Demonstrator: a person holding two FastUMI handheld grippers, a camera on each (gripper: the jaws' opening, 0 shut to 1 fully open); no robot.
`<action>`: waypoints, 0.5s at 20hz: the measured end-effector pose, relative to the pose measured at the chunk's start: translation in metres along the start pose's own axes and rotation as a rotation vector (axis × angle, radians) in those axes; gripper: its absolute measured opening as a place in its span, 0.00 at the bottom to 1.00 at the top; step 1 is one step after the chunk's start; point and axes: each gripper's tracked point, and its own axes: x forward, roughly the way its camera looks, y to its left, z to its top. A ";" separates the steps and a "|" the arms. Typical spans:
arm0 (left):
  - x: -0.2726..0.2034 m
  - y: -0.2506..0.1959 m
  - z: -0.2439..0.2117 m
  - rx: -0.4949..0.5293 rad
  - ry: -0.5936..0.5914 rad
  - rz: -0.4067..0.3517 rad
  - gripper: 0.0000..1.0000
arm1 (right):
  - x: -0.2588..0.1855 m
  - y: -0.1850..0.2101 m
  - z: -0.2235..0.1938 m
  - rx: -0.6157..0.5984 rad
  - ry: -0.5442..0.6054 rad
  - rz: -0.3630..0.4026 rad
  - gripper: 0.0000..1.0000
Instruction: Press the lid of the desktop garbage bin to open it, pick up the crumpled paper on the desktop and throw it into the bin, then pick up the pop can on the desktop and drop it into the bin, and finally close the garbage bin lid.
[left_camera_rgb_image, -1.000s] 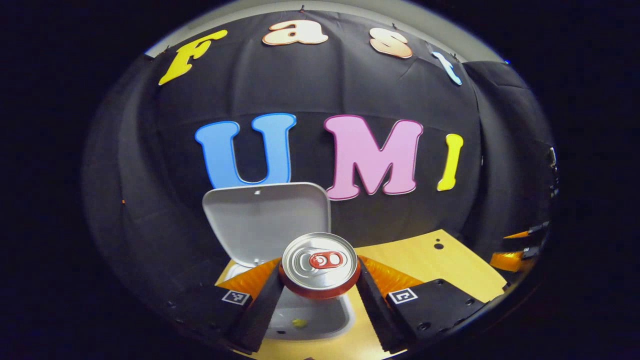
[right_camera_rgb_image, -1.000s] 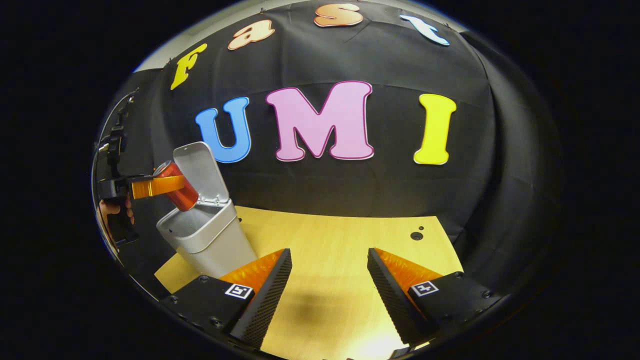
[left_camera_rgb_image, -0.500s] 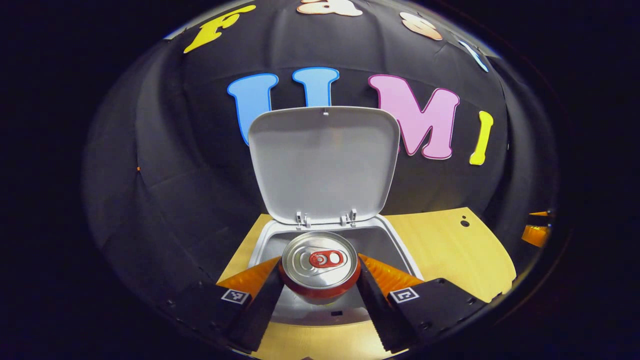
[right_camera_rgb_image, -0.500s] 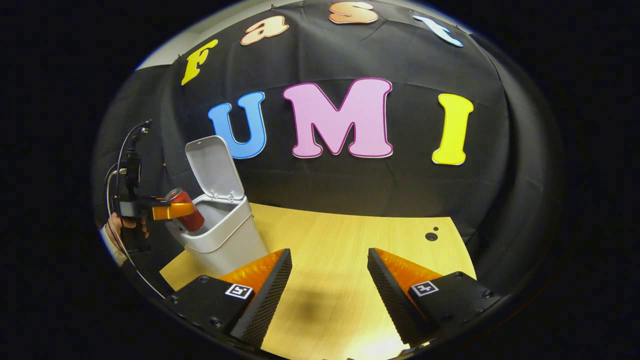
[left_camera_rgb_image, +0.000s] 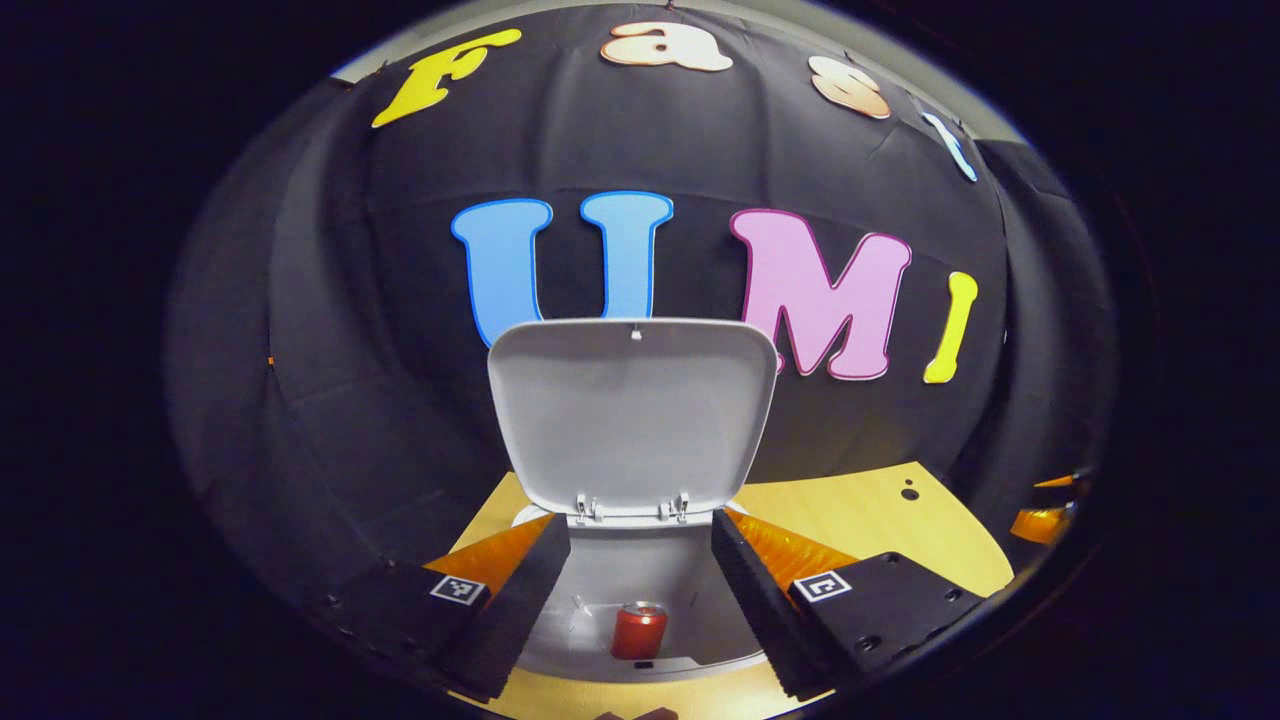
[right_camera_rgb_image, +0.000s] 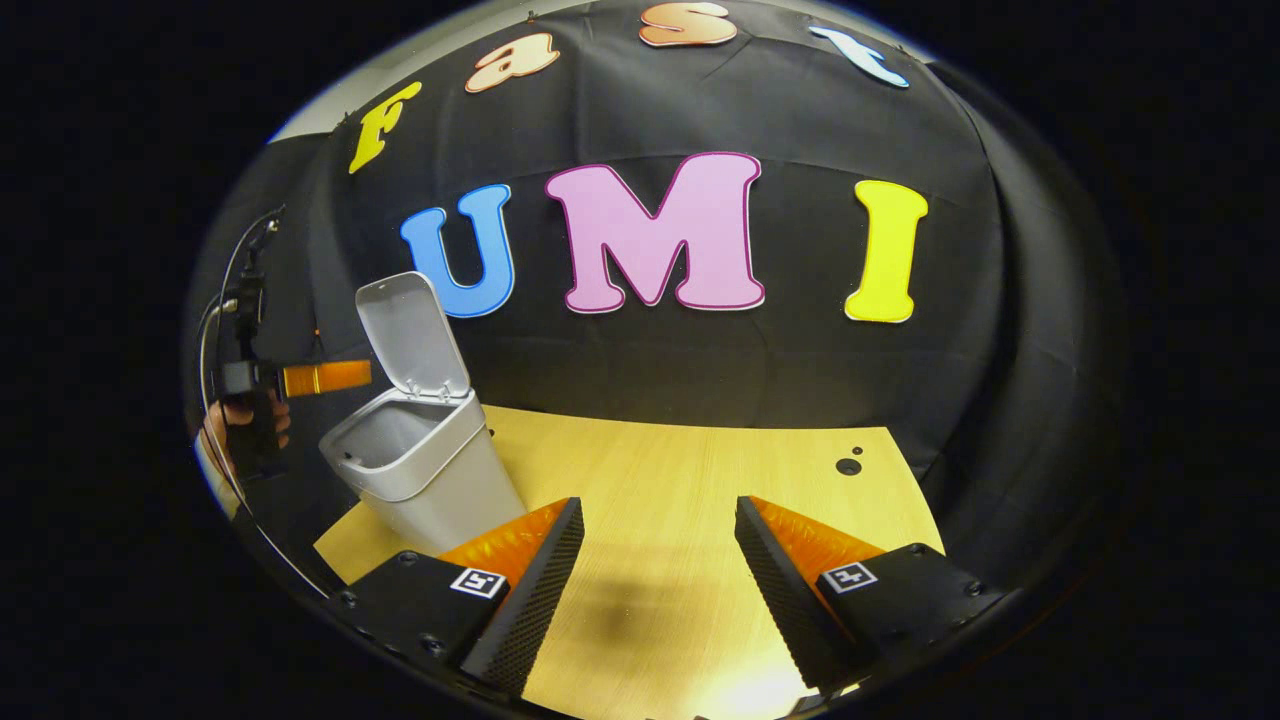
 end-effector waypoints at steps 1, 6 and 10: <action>0.000 0.002 0.015 0.007 -0.024 0.003 0.96 | 0.000 -0.002 -0.001 0.000 0.001 -0.003 0.98; 0.002 0.000 0.093 0.049 -0.160 -0.001 0.95 | 0.000 -0.008 -0.005 0.015 0.002 -0.010 0.98; 0.013 -0.005 0.142 0.102 -0.260 -0.006 0.95 | -0.001 -0.009 -0.011 0.021 0.007 -0.012 0.98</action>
